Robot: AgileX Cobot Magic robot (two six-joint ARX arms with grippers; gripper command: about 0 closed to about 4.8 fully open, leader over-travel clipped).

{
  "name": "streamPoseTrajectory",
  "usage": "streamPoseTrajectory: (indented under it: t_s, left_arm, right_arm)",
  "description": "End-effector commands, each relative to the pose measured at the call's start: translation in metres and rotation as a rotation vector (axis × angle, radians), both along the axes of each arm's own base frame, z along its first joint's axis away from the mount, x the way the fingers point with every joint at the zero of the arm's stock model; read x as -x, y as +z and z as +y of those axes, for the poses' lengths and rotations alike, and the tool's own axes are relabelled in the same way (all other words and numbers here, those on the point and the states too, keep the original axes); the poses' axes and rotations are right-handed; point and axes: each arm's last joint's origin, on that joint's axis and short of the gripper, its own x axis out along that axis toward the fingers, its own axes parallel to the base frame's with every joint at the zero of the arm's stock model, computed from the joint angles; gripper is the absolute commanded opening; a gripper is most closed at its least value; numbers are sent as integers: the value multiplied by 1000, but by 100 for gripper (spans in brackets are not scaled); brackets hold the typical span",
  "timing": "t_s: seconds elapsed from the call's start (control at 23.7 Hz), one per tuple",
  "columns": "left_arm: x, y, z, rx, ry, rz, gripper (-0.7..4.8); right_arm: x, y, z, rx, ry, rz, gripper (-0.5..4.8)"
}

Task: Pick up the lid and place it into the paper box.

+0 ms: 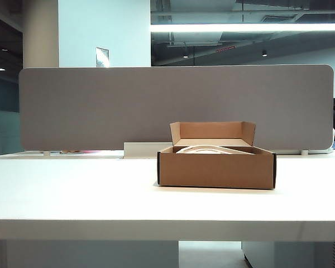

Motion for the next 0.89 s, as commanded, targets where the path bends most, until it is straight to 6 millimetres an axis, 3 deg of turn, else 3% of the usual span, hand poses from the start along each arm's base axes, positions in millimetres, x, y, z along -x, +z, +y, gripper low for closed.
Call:
streamPoseTrajectory:
  t_s: [0.04, 0.46, 0.89]
  left_arm:
    - [0, 2, 0, 0, 0, -11, -1]
    - [0, 2, 0, 0, 0, -11, -1]
    - [0, 2, 0, 0, 0, -11, -1]
  right_arm:
    - [0, -1, 0, 3, -4, -3, -4]
    - [0, -1, -1, 5, -8, -6, -4]
    - [-1, -1, -4, 72, -123, -9, -4]
